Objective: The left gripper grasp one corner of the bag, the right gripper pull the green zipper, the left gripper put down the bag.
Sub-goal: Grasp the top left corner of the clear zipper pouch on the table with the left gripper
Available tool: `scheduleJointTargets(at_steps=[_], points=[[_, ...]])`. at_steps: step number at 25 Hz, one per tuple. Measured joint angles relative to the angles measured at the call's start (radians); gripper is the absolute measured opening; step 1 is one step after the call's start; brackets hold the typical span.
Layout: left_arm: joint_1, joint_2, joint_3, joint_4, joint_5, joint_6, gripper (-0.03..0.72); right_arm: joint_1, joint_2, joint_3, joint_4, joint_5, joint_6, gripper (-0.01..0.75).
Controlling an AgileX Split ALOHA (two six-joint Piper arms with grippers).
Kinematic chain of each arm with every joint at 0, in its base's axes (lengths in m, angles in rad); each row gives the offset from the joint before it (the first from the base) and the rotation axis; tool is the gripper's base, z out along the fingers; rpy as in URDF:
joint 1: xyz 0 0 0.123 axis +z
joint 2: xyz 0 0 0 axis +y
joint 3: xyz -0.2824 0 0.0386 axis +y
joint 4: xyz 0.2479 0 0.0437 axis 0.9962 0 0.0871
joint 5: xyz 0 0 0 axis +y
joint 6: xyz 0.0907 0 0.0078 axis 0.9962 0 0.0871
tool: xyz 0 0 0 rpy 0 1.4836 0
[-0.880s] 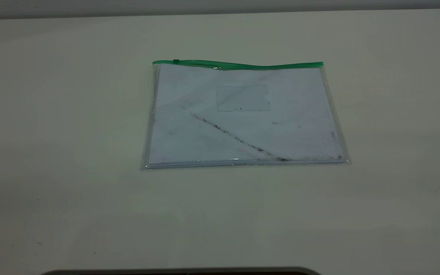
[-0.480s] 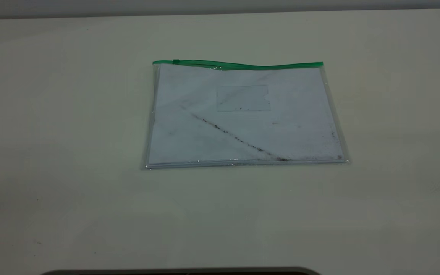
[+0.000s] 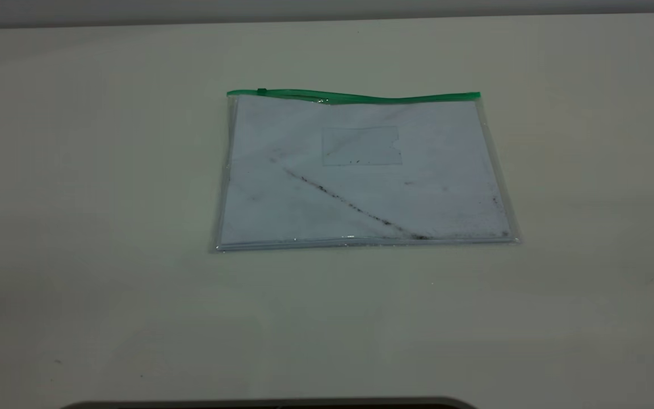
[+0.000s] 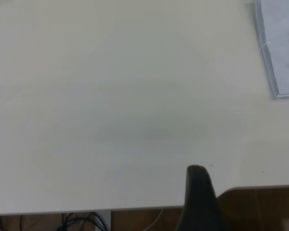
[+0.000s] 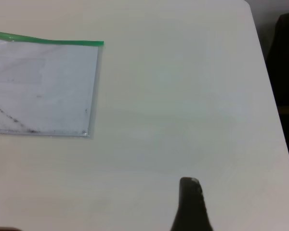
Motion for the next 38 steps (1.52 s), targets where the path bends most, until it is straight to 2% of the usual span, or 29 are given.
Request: scheduleJointTargets(at_steps=[17, 24, 32, 35, 38], points=[[0.000, 0.026, -0.019, 0.000, -0.026, -0.017, 0.573, 0.000, 0.000, 0.000, 0.000, 0.000, 0.000, 0.591], [0.000, 0.354, -0.184, 0.000, -0.183, -0.036, 0.573, 0.000, 0.052, -0.081, 0.001, -0.089, 0.055, 0.591], [0.000, 0.866, -0.294, -0.007, -0.412, -0.036, 0.573, 0.000, 0.441, -0.218, 0.010, -0.156, 0.072, 0.591], [0.000, 1.052, -0.323, -0.058, -0.508, -0.031, 0.573, 0.000, 0.577, -0.234, 0.010, -0.203, 0.072, 0.591], [0.000, 1.232, -0.358, -0.118, -0.599, 0.026, 0.573, 0.000, 0.701, -0.235, 0.010, -0.300, 0.072, 0.591]])
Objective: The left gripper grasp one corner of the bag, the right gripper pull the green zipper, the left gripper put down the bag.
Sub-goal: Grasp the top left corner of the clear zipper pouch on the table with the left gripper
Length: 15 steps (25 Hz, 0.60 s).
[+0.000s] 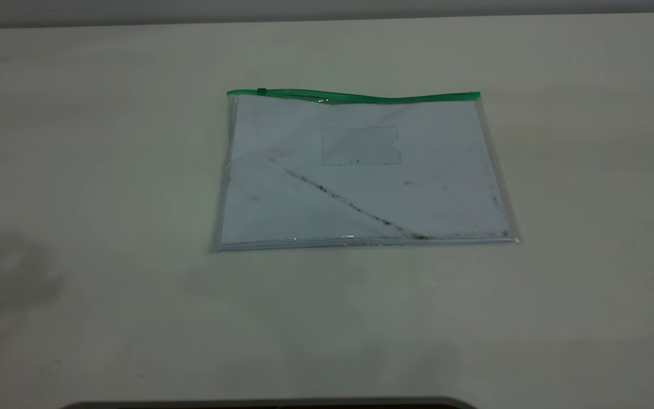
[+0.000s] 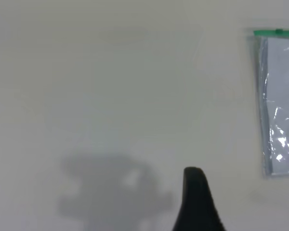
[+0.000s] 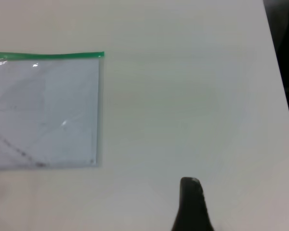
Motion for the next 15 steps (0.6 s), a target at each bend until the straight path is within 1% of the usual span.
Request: scheduleJointTargets(at_steps=[3, 5, 8, 11, 15], points=[[0.000, 0.173, -0.043, -0.064, -0.076, 0.082, 0.573, 0.000, 0.115, 0.000, 0.006, -0.083, 0.007, 0.591], [-0.003, 0.290, -0.080, -0.129, -0.125, 0.137, 0.573, 0.000, 0.193, 0.000, 0.008, -0.123, 0.007, 0.591], [-0.017, 0.442, -0.158, -0.245, -0.167, 0.250, 0.573, 0.000, 0.295, 0.000, 0.008, -0.195, 0.000, 0.591], [-0.024, 0.579, -0.244, -0.375, -0.169, 0.389, 0.573, 0.000, 0.392, 0.000, 0.009, -0.258, 0.000, 0.591], [-0.026, 0.744, -0.372, -0.553, -0.111, 0.601, 0.573, 0.000, 0.504, -0.005, 0.009, -0.322, -0.021, 0.591]])
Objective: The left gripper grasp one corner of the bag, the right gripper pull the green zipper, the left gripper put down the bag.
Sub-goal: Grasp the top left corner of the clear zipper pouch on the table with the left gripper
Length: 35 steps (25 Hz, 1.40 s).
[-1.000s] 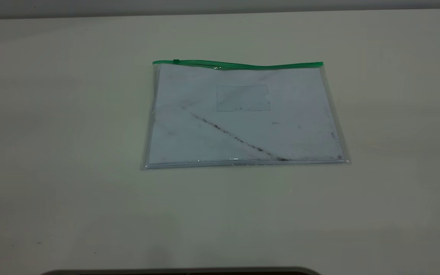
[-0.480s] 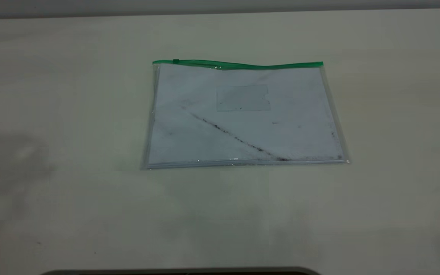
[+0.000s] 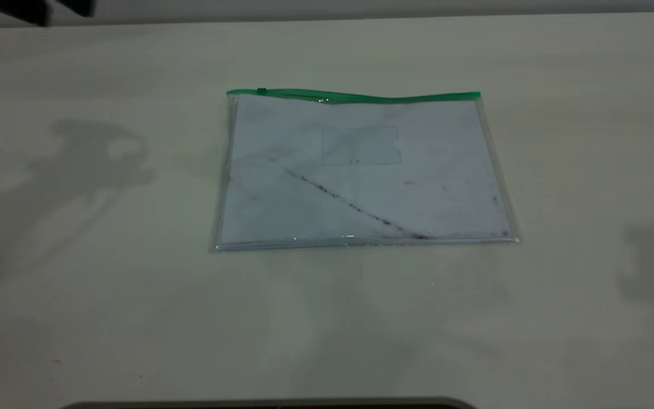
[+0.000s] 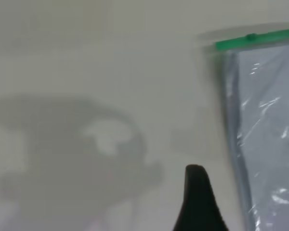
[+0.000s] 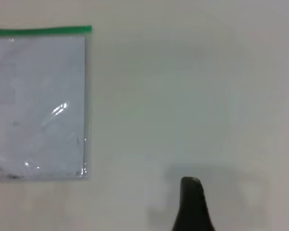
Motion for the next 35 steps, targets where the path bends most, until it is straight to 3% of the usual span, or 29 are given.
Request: scheduleJointTargets(at_steps=[7, 16, 35], points=[[0.000, 0.224, -0.162, -0.317, 0.071, 0.353, 0.573, 0.000, 0.143, -0.074, 0.000, -0.022, -0.026, 0.591], [-0.001, 0.437, -0.248, -0.556, 0.118, 0.596, 0.573, 0.000, 0.245, -0.130, 0.006, -0.036, -0.048, 0.591], [-0.094, 0.657, -0.402, -0.615, 0.080, 0.657, 0.573, 0.000, 0.283, -0.130, 0.008, -0.050, -0.068, 0.591]])
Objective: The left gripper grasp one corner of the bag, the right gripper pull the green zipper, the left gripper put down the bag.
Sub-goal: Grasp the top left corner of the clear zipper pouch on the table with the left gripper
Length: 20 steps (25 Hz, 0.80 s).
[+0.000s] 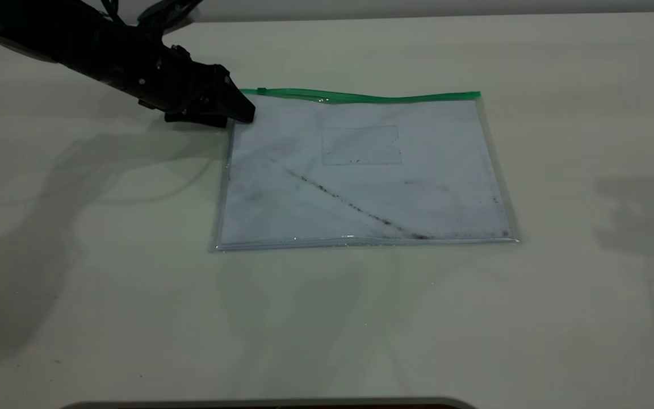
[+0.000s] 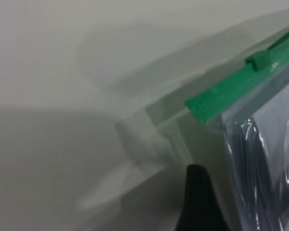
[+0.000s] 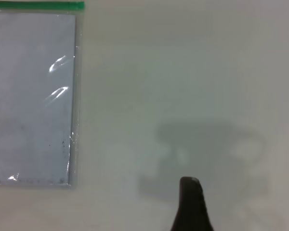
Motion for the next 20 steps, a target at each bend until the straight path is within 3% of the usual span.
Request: scheduleJointTargets(at_steps=[7, 10, 13, 17, 20], points=[[-0.031, 0.048, -0.059, -0.079, 0.019, 0.023, 0.572, 0.000, 0.000, 0.000, 0.000, -0.002, -0.002, 0.591], [-0.039, 0.059, -0.066, -0.091, 0.039, 0.024, 0.536, 0.000, 0.000, 0.000, 0.000, -0.002, -0.002, 0.591], [-0.040, 0.062, -0.066, -0.086, 0.064, 0.032, 0.395, 0.000, 0.000, 0.000, 0.000, -0.002, -0.003, 0.591], [-0.040, 0.064, -0.085, -0.069, 0.108, 0.131, 0.092, 0.002, 0.000, 0.000, 0.001, -0.010, -0.039, 0.591], [-0.040, 0.064, -0.134, -0.052, 0.170, 0.268, 0.053, 0.020, 0.000, 0.000, 0.004, -0.039, -0.079, 0.591]])
